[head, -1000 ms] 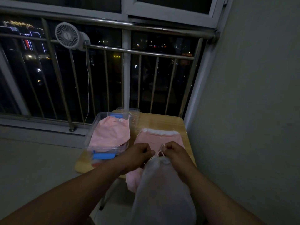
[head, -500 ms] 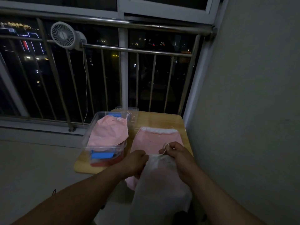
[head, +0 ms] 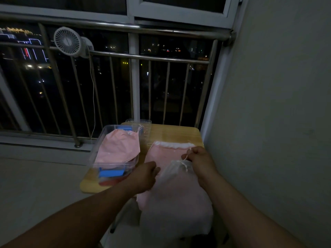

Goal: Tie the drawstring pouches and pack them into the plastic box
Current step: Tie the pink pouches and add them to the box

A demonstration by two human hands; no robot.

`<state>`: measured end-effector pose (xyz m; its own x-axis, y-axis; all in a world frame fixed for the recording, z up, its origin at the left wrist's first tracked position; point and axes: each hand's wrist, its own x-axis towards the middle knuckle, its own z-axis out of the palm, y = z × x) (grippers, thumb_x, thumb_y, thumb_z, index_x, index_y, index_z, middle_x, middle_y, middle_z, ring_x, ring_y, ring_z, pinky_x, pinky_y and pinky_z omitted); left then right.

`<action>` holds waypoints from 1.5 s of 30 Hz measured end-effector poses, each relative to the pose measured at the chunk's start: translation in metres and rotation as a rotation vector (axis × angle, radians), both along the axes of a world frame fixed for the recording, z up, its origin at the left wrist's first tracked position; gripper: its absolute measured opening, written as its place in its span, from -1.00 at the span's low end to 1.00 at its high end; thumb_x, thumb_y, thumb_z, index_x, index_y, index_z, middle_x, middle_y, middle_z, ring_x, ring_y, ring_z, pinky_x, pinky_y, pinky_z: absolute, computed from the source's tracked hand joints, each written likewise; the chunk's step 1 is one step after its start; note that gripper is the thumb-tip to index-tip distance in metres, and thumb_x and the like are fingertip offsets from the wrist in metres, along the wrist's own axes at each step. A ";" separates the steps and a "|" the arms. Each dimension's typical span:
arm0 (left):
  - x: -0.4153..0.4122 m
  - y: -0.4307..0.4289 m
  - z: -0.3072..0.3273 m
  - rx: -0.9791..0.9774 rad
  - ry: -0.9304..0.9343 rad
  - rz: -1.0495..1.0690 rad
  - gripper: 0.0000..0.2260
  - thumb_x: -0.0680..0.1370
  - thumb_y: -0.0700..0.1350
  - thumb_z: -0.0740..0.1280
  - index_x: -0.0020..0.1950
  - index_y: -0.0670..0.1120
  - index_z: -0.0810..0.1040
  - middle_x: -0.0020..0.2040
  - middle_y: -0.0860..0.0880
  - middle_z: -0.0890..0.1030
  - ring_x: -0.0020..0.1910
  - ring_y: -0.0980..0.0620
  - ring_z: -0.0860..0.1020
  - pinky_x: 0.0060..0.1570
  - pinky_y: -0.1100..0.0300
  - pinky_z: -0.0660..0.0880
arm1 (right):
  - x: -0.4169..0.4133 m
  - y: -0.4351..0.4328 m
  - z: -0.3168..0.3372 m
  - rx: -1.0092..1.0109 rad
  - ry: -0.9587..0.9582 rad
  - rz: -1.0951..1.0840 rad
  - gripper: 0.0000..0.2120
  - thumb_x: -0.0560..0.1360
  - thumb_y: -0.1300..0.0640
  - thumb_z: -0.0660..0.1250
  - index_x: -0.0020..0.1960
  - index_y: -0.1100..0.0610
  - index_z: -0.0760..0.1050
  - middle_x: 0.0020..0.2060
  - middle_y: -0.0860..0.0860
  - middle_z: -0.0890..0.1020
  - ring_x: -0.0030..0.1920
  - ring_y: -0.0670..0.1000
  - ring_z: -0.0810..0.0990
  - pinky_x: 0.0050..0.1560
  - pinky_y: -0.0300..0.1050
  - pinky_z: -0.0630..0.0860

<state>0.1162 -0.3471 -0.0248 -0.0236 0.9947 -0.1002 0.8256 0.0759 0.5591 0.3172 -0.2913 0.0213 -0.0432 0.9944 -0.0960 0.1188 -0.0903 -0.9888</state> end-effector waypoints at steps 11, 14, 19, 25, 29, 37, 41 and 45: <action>0.018 -0.007 0.021 0.019 -0.362 0.071 -0.45 0.57 0.31 0.32 0.48 0.09 0.37 0.31 0.07 0.48 0.19 0.04 0.54 0.03 0.11 0.56 | 0.000 0.037 0.014 -0.116 0.071 -0.030 -0.86 0.61 0.18 0.36 -0.12 0.13 0.61 -0.14 0.11 0.76 -0.05 0.18 0.70 0.15 0.18 0.62; 0.020 0.001 0.023 0.067 -0.411 0.080 -0.83 0.69 0.00 0.28 0.15 -0.04 0.60 0.07 -0.06 0.68 -0.04 0.06 0.64 -0.02 0.10 0.64 | 0.002 0.037 0.016 -0.051 0.049 0.073 -0.80 0.59 0.08 0.35 -0.16 0.11 0.65 -0.13 0.05 0.75 0.03 0.19 0.69 0.12 0.12 0.61; 0.016 0.023 0.044 0.084 -0.664 0.149 -0.78 0.68 -0.05 0.30 0.11 -0.16 0.67 -0.07 -0.17 0.73 -0.12 -0.10 0.73 0.00 -0.06 0.69 | 0.037 0.032 0.020 0.018 -0.113 0.421 -0.59 0.52 -0.17 0.47 0.26 0.04 0.60 0.11 -0.02 0.72 0.11 0.01 0.70 0.16 0.01 0.62; 0.005 0.055 0.072 0.041 -0.559 0.084 -0.80 0.66 0.10 0.31 0.14 0.05 0.66 0.03 -0.01 0.72 0.05 0.00 0.68 0.22 -0.09 0.59 | 0.050 0.049 -0.004 -0.029 -0.326 0.313 -0.78 0.60 0.08 0.41 0.18 0.16 0.66 0.05 0.17 0.73 0.04 0.22 0.72 0.13 0.20 0.65; -0.013 0.065 0.063 -0.130 -0.680 0.106 -0.55 0.45 0.29 0.50 0.23 0.07 0.65 0.09 -0.01 0.73 0.07 -0.06 0.71 0.17 -0.11 0.62 | 0.049 0.067 -0.008 -0.143 -0.118 0.241 -0.84 0.60 0.18 0.40 0.11 0.23 0.67 0.04 0.23 0.73 0.07 0.27 0.71 0.20 0.24 0.62; -0.016 0.090 0.042 -0.045 -0.453 0.180 -0.77 0.64 0.07 0.35 0.09 -0.07 0.65 -0.16 -0.03 0.73 -0.18 0.07 0.70 -0.11 0.14 0.60 | 0.063 0.098 -0.009 -0.239 -0.069 0.432 -0.72 0.56 0.17 0.44 0.26 0.18 0.61 0.10 0.14 0.73 0.12 0.19 0.71 0.13 0.07 0.64; -0.023 0.091 0.059 -0.153 -0.567 0.060 -0.76 0.59 0.07 0.42 0.23 0.06 0.60 0.07 0.00 0.72 0.04 -0.01 0.71 0.14 -0.01 0.63 | 0.067 0.108 -0.009 -0.173 -0.058 0.322 -0.78 0.58 0.32 0.38 0.22 0.24 0.62 -0.02 0.15 0.75 -0.03 0.15 0.72 -0.04 -0.03 0.63; -0.034 0.094 0.066 -0.182 -0.604 0.019 -0.79 0.64 -0.06 0.36 0.27 0.04 0.59 0.14 -0.04 0.69 0.09 -0.04 0.69 0.15 0.02 0.61 | 0.072 0.120 -0.004 -0.164 0.073 0.259 -0.76 0.57 0.34 0.36 0.23 0.26 0.61 0.05 0.22 0.73 0.04 0.22 0.70 0.07 0.05 0.62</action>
